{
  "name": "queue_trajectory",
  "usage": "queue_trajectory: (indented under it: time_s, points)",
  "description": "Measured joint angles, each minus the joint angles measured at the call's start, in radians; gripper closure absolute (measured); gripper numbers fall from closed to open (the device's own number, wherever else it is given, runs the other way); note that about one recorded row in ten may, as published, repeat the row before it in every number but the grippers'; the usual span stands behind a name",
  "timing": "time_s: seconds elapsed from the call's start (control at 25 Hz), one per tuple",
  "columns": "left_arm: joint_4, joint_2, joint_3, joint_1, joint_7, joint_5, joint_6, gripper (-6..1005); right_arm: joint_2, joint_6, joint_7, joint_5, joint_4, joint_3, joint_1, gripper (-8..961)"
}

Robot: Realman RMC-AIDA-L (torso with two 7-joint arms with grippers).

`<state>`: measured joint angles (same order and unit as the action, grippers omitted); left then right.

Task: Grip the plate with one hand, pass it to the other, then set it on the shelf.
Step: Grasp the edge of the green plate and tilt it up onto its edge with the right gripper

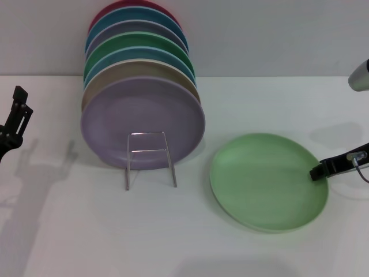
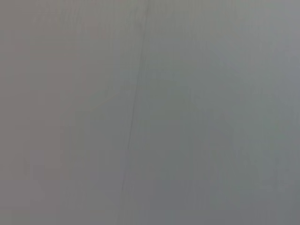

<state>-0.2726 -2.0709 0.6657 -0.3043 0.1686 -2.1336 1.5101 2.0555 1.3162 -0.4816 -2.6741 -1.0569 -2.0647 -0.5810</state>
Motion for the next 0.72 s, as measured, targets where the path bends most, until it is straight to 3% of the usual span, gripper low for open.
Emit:
queue_trajectory:
  time_s: [0.16,0.36,0.72]
  points:
    - [0.003,0.001,0.000,-0.001,0.000,0.001,0.001,167,0.000,-0.002,0.000,0.000,0.000,0.000,0.000,660]
    - [0.010,0.001,0.000,-0.004,0.000,0.004,0.001,167,0.000,-0.002,0.000,0.000,0.000,0.014,0.000,844]
    - [0.013,0.000,0.000,-0.007,0.000,0.005,0.001,168,0.000,-0.015,-0.006,-0.012,-0.010,0.027,0.003,866]
